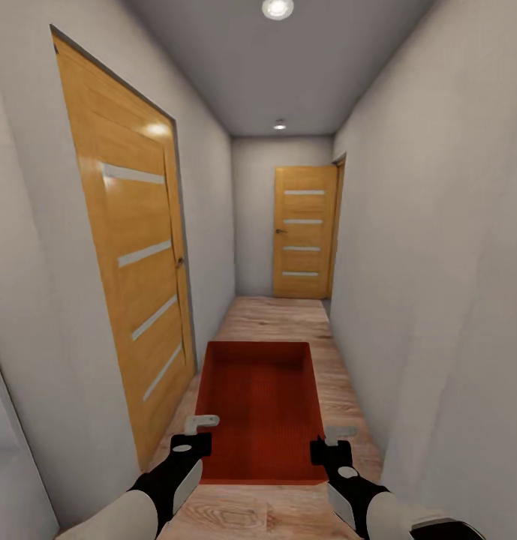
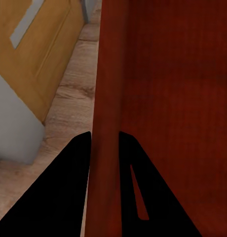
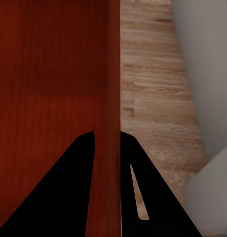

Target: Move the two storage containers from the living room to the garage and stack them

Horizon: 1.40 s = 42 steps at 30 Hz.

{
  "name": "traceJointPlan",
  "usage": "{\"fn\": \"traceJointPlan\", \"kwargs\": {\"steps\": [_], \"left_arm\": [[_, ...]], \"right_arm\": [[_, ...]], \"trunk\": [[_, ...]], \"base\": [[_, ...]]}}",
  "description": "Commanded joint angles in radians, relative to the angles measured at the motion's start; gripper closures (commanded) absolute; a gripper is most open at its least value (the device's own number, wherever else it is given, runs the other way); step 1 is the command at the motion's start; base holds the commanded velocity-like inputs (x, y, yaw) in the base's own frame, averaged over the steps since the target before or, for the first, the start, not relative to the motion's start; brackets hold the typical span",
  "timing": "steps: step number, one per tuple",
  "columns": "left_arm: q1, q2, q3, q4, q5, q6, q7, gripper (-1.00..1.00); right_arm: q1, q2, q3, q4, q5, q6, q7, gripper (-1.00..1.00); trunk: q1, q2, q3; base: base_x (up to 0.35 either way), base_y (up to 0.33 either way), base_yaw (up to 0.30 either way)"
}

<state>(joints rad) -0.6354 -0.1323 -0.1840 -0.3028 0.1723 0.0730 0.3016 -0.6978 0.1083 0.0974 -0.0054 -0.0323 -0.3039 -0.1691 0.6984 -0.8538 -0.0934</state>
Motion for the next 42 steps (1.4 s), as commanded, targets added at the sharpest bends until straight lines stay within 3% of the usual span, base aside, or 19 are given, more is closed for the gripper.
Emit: {"fn": "traceJointPlan", "kwargs": {"steps": [1,10,42], "left_arm": [[-0.001,0.002,0.083,-0.006,-0.016,-0.024,0.014,1.0],[-0.001,0.002,0.083,-0.006,-0.016,-0.024,0.014,1.0],[-0.001,0.002,0.083,-0.007,-0.016,-0.024,0.015,1.0]], "right_arm": [[0.0,0.001,-0.054,0.001,0.014,0.002,0.004,1.0],[0.0,0.001,-0.054,0.001,0.014,0.002,0.003,1.0],[0.0,0.001,-0.054,0.001,0.014,0.002,0.004,1.0]], "trunk": [[0.001,-0.001,-0.002],[0.001,-0.001,-0.002],[0.001,-0.001,-0.002]], "base": [[0.321,0.0,-0.137],[0.321,0.0,-0.19],[0.322,0.02,-0.004]]}}
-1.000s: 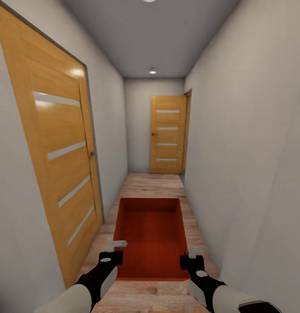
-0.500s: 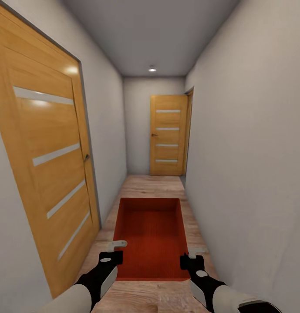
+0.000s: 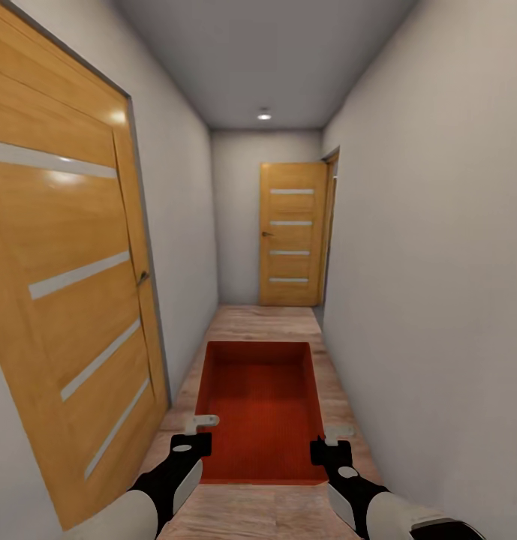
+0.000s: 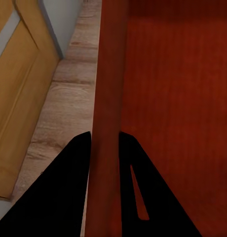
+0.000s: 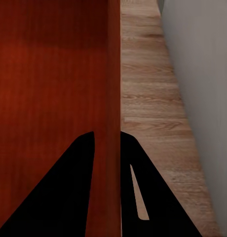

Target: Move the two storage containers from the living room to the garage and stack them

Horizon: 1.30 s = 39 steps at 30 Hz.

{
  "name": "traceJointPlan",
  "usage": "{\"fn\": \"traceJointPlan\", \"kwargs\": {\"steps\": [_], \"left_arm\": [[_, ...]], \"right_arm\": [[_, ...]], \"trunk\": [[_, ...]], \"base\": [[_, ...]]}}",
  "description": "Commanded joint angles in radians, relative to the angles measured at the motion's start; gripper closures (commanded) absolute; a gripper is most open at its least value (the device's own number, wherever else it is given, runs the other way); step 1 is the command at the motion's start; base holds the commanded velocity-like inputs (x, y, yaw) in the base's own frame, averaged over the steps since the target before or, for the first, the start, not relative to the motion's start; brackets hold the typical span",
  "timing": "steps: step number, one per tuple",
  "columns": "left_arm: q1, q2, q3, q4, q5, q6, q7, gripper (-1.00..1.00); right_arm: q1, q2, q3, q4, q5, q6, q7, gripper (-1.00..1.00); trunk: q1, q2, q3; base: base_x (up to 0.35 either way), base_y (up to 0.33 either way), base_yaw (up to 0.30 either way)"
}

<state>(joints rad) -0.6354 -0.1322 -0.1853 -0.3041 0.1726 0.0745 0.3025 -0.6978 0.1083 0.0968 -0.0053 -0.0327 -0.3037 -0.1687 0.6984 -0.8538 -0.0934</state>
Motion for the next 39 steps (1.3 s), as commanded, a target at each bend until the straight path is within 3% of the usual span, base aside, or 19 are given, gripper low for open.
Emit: {"fn": "traceJointPlan", "kwargs": {"steps": [1,9,20,39], "left_arm": [[-0.001,0.002,0.084,-0.006,-0.016,-0.025,0.014,1.0],[-0.001,0.002,0.083,-0.006,-0.016,-0.025,0.014,1.0],[-0.001,0.002,0.083,-0.006,-0.016,-0.027,0.015,1.0],[-0.001,0.002,0.084,-0.005,-0.016,-0.027,0.015,1.0]], "right_arm": [[0.0,0.001,-0.054,0.001,0.014,0.002,0.003,1.0],[0.0,0.001,-0.054,0.001,0.014,0.002,0.003,1.0],[0.0,0.001,-0.054,0.001,0.014,0.002,0.003,1.0],[0.0,0.001,-0.054,0.001,0.014,0.002,0.003,1.0]], "trunk": [[0.001,-0.001,-0.002],[0.001,-0.001,-0.002],[0.001,-0.001,-0.002],[0.001,-0.001,-0.002]], "base": [[0.322,0.105,0.0],[0.321,0.11,-0.038],[0.321,0.103,-0.249],[0.321,0.054,-0.014]]}}
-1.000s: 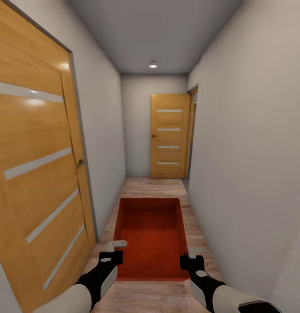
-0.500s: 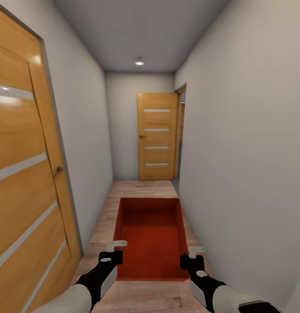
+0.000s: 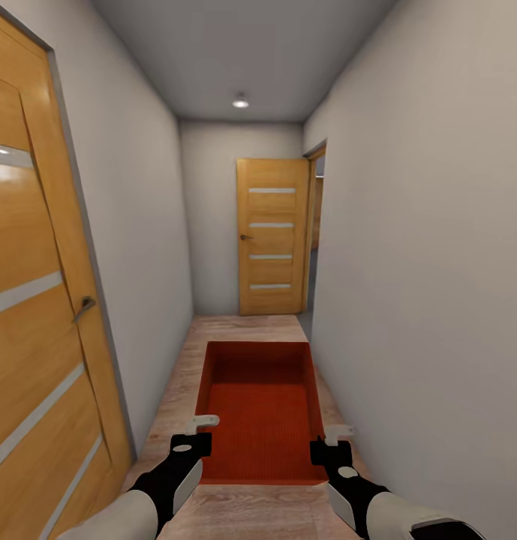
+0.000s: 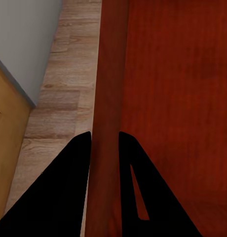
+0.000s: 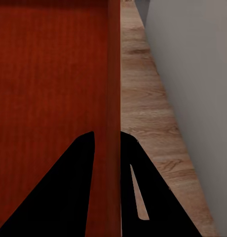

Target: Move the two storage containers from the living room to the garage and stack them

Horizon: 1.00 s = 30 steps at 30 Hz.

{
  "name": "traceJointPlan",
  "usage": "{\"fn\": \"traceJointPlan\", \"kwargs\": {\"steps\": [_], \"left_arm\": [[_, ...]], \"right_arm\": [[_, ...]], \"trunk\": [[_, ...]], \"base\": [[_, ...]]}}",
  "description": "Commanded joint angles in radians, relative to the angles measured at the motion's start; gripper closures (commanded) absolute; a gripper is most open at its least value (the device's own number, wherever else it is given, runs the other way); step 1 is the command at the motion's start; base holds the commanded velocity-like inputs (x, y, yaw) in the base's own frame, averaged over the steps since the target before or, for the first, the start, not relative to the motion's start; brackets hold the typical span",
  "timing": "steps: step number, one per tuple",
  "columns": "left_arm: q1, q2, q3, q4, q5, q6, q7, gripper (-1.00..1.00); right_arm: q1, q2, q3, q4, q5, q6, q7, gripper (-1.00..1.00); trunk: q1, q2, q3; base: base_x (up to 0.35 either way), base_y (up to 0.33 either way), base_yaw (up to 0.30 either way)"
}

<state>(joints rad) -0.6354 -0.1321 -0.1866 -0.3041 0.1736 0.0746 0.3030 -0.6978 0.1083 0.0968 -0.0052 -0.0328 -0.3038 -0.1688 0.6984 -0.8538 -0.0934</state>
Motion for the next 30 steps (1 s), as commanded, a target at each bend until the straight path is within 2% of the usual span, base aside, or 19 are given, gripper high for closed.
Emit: {"fn": "traceJointPlan", "kwargs": {"steps": [1,16,24,30], "left_arm": [[-0.001,0.002,0.085,-0.005,-0.017,-0.027,0.015,1.0],[-0.001,0.002,0.085,-0.006,-0.017,-0.027,0.013,1.0],[-0.001,0.002,0.085,-0.006,-0.017,-0.027,0.013,1.0],[-0.001,0.003,0.085,-0.006,-0.017,-0.027,0.011,1.0]], "right_arm": [[0.0,0.001,-0.054,0.001,0.014,0.002,0.003,1.0],[0.0,0.001,-0.054,0.001,0.014,0.001,0.003,1.0],[0.0,0.001,-0.054,0.001,0.014,0.002,0.004,1.0],[0.0,0.001,-0.054,0.001,0.014,0.0,0.004,1.0]], "trunk": [[0.001,-0.001,-0.002],[0.001,-0.001,-0.002],[0.001,-0.001,-0.002],[0.001,-0.001,-0.002]], "base": [[0.322,0.001,0.0],[0.321,0.0,0.001],[0.322,0.0,0.157],[0.322,0.0,0.025]]}}
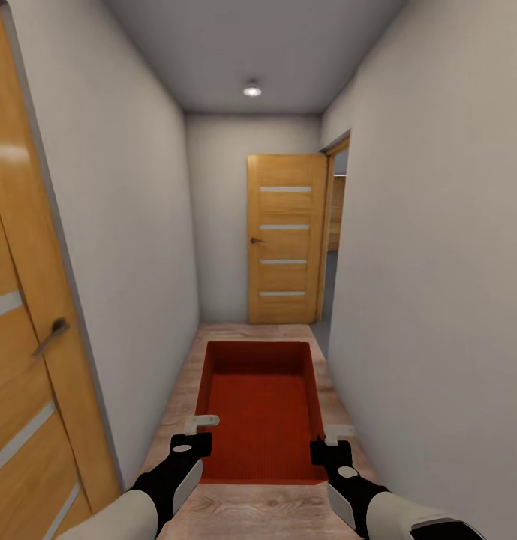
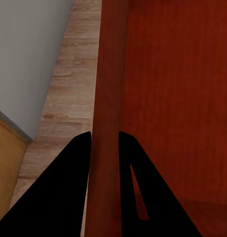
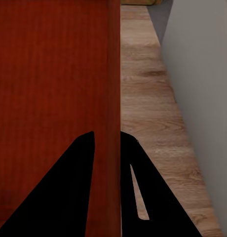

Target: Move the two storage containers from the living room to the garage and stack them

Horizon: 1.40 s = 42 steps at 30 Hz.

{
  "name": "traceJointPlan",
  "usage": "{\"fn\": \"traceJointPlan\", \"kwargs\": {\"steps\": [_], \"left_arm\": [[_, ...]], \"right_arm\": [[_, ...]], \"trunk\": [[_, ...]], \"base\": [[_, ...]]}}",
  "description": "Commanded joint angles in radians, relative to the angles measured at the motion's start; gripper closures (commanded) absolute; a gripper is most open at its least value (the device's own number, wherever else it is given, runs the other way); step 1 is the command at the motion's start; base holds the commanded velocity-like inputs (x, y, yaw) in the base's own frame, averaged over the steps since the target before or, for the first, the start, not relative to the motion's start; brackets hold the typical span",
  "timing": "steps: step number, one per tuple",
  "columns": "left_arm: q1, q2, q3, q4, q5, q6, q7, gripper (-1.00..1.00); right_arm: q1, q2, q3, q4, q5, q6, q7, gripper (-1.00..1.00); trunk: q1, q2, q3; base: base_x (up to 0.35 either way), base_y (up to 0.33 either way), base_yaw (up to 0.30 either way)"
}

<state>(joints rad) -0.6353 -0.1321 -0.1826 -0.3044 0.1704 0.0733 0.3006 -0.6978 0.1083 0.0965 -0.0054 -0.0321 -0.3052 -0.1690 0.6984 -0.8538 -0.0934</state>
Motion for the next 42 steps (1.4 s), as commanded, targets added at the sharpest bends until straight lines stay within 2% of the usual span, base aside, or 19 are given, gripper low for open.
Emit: {"fn": "traceJointPlan", "kwargs": {"steps": [1,42], "left_arm": [[-0.001,0.003,0.081,-0.005,-0.014,-0.026,0.014,1.0],[-0.001,0.003,0.081,-0.004,-0.014,-0.026,0.009,1.0]], "right_arm": [[0.0,0.001,-0.054,0.001,0.014,0.002,0.004,1.0],[0.0,0.002,-0.052,0.001,0.024,0.002,0.003,1.0]], "trunk": [[0.001,-0.001,-0.002],[0.001,-0.001,-0.002]], "base": [[0.321,0.0,0.001],[0.322,0.0,0.0]]}}
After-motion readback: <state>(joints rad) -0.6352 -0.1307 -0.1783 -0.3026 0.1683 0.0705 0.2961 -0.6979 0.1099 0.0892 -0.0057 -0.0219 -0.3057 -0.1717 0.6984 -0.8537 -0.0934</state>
